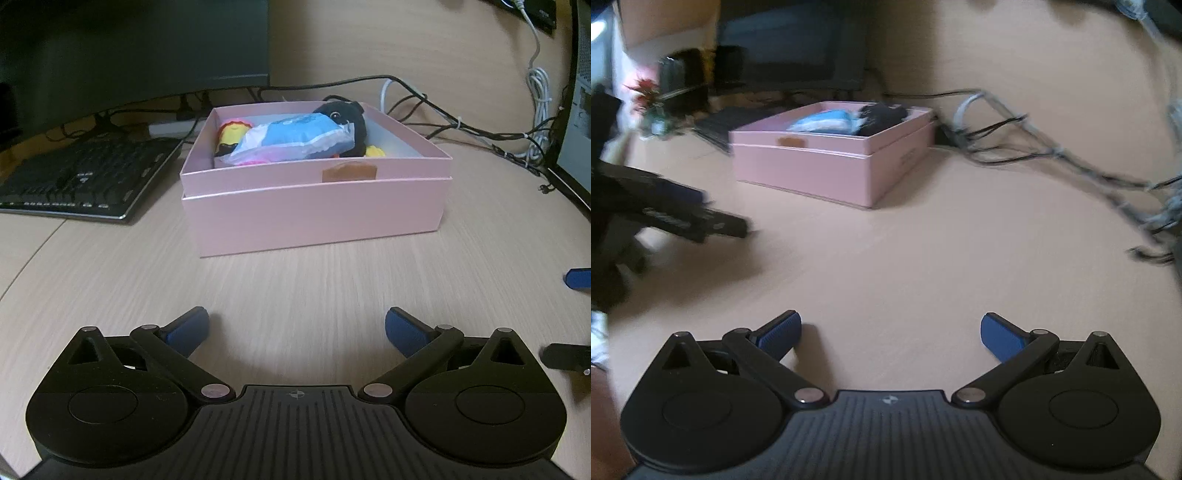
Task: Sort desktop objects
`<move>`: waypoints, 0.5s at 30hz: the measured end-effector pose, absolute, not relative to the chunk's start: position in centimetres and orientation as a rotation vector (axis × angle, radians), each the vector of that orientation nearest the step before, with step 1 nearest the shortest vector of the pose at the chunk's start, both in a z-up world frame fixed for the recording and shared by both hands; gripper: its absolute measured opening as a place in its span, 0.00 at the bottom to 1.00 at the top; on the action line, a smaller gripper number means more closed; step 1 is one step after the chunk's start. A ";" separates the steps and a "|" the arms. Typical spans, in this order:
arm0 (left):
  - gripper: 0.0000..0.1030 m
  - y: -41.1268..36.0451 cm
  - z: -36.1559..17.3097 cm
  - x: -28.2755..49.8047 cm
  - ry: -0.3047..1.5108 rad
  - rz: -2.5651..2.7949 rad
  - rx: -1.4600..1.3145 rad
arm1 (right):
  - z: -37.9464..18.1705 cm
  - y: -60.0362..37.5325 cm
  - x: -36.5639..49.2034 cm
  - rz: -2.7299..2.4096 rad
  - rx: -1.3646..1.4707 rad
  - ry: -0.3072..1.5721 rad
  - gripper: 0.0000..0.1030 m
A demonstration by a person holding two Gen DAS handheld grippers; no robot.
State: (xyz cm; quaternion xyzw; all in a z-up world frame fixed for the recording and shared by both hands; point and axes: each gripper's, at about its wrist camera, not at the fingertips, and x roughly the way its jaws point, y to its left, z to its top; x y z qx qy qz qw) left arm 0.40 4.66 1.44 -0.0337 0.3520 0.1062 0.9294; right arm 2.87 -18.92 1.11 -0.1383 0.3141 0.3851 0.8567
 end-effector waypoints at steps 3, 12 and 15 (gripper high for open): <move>1.00 4.8 1.4 0.4 0.714 0.209 -0.067 | 1.1 -18.8 2.9 0.813 -0.292 0.660 1.00; 1.00 4.8 1.4 0.6 0.711 0.201 -0.064 | 1.1 -18.9 2.9 0.813 -0.292 0.660 1.00; 1.00 4.8 1.4 0.6 0.711 0.201 -0.064 | 1.2 -18.9 2.8 0.813 -0.292 0.660 1.00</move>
